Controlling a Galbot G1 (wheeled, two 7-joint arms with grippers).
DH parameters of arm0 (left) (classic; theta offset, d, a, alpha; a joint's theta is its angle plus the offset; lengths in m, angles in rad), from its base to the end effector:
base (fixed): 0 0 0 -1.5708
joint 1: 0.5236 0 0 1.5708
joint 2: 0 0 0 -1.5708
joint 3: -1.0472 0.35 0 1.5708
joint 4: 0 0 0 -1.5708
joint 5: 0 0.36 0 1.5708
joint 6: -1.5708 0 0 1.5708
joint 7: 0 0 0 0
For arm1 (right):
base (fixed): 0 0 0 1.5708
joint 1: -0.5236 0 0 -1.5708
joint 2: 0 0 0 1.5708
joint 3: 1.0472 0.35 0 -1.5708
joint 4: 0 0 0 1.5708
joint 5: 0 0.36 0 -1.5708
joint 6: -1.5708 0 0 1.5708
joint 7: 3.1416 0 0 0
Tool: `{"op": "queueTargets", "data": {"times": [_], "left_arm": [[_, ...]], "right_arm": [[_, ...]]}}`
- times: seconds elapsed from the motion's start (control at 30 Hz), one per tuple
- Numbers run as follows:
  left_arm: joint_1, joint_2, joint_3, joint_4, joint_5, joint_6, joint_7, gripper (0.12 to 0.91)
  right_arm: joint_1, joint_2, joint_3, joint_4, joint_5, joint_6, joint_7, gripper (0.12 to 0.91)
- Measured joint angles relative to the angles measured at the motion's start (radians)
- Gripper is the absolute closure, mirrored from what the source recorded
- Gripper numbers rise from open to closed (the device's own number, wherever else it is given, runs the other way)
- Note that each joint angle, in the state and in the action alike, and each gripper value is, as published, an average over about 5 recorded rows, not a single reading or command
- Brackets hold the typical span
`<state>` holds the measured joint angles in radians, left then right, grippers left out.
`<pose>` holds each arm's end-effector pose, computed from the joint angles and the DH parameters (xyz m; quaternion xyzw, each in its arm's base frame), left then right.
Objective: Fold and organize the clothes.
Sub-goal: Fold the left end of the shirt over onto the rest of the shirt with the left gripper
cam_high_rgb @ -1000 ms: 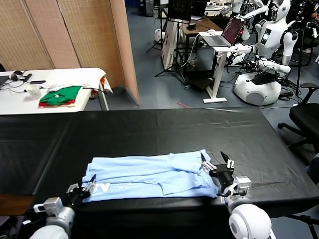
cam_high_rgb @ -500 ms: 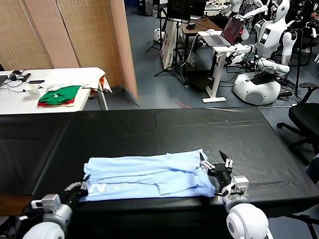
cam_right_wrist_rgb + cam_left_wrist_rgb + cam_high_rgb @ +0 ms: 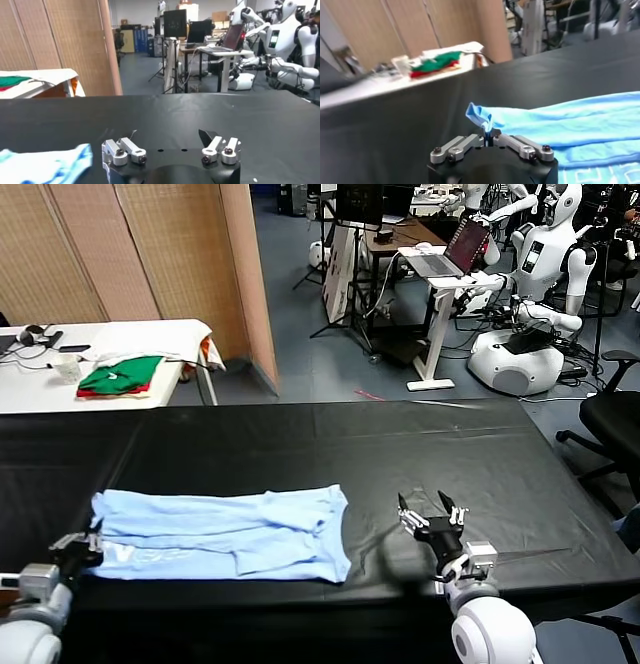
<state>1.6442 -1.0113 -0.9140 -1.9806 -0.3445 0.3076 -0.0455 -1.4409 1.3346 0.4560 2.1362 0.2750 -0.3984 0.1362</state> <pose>0.1916 0.2161 -0.2613 0.0843 -0.9682 -0.1569 0.1759 0.2196 -0.0168 -0.2619 0.0346 -0.9907 -0.0190 0.1304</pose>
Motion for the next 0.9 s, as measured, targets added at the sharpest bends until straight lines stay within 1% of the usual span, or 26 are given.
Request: {"op": "queueTargets", "data": {"times": [0.1,0.23,0.4,0.53,0.67,0.9], "left_arm": [[-0.006,-0.013,0.012,-0.027,-0.048,0.02,-0.012,0.84],[-0.017,-0.05,0.052,-0.089,-0.142,0.067,-0.024,0.841],[-0.044,-0.114,0.142,-0.172,-0.289,0.112,-0.035,0.841],[-0.075,-0.148,0.227,-0.21,-0.379,0.129,-0.038,0.841],[-0.113,-0.16,0.31,-0.218,-0.419,0.136,-0.038,0.841],[-0.171,-0.187,0.449,-0.2,-0.438,0.131,-0.034,0.841]], "right_arm": [[-0.017,0.01,0.006,0.007,-0.011,0.009,0.0,0.118],[-0.044,0.021,0.02,0.016,-0.028,0.021,-0.001,0.118],[-0.084,0.037,0.045,0.026,-0.051,0.035,-0.002,0.118],[-0.117,0.052,0.07,0.033,-0.071,0.049,-0.003,0.118],[-0.149,0.066,0.098,0.04,-0.086,0.057,-0.005,0.118],[-0.177,0.086,0.125,0.047,-0.107,0.059,-0.006,0.118]]}}
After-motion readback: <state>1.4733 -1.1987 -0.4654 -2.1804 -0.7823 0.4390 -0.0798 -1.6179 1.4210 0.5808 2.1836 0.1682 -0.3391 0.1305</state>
